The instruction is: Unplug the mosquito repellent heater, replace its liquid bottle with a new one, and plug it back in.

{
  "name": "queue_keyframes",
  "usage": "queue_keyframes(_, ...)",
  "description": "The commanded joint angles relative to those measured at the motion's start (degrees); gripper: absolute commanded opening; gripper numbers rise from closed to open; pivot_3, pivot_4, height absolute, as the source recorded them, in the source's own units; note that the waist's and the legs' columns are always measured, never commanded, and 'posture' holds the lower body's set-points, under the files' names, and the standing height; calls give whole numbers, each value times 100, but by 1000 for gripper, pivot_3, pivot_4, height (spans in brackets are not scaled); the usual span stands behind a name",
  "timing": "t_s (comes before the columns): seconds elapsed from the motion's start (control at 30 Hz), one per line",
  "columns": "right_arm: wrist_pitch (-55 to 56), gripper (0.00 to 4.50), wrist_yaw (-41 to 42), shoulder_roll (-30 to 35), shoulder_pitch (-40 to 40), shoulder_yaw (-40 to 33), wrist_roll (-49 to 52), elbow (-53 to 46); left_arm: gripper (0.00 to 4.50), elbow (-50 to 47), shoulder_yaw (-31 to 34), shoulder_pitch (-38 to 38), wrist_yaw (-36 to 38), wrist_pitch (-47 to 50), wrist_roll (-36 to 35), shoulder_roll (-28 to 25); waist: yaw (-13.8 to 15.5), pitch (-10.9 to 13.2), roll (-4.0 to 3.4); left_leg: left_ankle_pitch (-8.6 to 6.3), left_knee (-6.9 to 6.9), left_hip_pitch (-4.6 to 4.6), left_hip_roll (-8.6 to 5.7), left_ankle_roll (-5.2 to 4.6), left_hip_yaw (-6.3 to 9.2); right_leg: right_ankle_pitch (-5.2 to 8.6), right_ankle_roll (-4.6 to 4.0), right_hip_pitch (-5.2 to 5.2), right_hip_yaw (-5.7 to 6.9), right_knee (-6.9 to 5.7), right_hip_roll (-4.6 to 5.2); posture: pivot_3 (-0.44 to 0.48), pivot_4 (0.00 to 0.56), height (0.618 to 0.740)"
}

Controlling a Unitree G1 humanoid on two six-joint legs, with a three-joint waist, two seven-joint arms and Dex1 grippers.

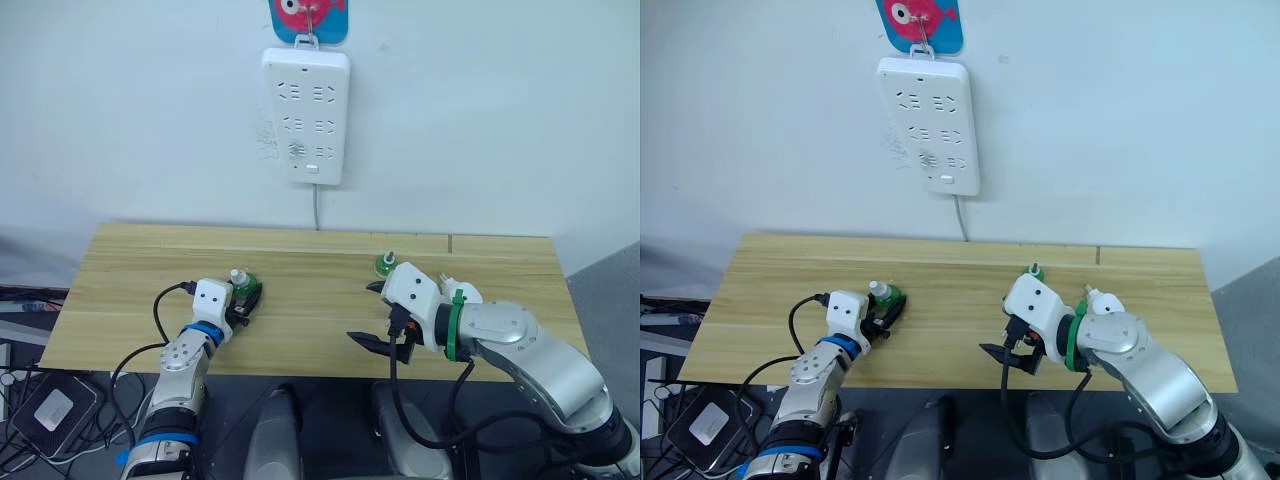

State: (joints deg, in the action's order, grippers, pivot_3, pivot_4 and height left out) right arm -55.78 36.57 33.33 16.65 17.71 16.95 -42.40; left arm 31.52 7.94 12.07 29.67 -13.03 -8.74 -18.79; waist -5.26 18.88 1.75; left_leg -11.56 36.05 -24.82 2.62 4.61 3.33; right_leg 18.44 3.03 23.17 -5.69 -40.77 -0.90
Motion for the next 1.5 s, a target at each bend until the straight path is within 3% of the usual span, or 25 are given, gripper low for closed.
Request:
queue_keyframes(0.03, 15, 4500, 45, 108, -37, -208, 184, -332, 2261, -862, -312, -382, 299, 89, 77, -97, -24, 1, 1, 0, -2, 0, 1, 1, 0, 0, 0, 0, 0, 2, 0, -206, 366, 725)
queue_keyframes(0.23, -74, 4500, 410, -38, 382, -818, 1052, -228, 2261, -3512, -1225, -464, 1832, 1856, -525, -927, -37, 5, 6, 4, -6, -7, 6, 10, 10, 0, 0, 5, 11, 2, -2, -182, 313, 725)
queue_keyframes(0.37, -156, 4500, 188, -471, 818, -826, 1335, 49, 2261, -4461, -1415, 38, 2408, 3133, -1171, -1398, -83, -4, 14, 8, -3, -6, 1, 15, 5, 0, 0, 3, 6, 2, 0, -187, 272, 725)
queue_keyframes(0.5, -92, 4500, -130, -949, 1183, -706, 1298, 387, 2261, -4660, -1518, 612, 2860, 3832, -1512, -1717, -141, -7, 18, 8, -4, -10, 1, 15, 11, -1, 0, 7, 13, 1, -1, -194, 241, 725)
queue_keyframes(0.77, 284, 4500, -342, -1219, 1293, -301, 1022, 719, 2261, -4378, -1601, 1241, 3181, 3858, -1478, -1706, -168, -19, 22, 17, -5, -19, 0, 32, 15, -17, -29, 15, 20, 0, 3, -192, 209, 725)
queue_keyframes(0.87, 434, 3909, -417, -1311, 1305, -261, 956, 838, 2261, -4356, -1625, 1266, 3343, 3836, -1483, -1761, -181, -21, 23, 19, -5, -19, 0, 35, 17, -17, -29, 15, 22, -2, 3, -188, 203, 725)
queue_keyframes(1.13, 748, 1046, -321, -1247, 1267, -132, 823, 927, 2261, -4357, -1541, 1248, 3426, 3894, -1584, -1681, -198, -72, 34, 21, 1, -19, -1, 39, 20, -18, -30, 15, 24, -12, 4, -187, 198, 725)
queue_keyframes(1.37, 936, 1008, -252, -1159, 1222, -205, 874, 918, 2261, -4371, -1399, 1214, 3420, 4040, -1871, -1568, -213, -156, 38, 20, 2, -19, -1, 36, 21, -18, -30, 14, 25, -15, 4, -193, 193, 725)
queue_keyframes(1.5, 1010, 1008, -230, -1134, 1192, -356, 928, 934, 2261, -3985, -1412, 1209, 3404, 3460, -1494, -1590, -244, -174, 37, 20, 7, -18, -2, 36, 24, -19, -31, 13, 26, -23, 4, -202, 189, 725)
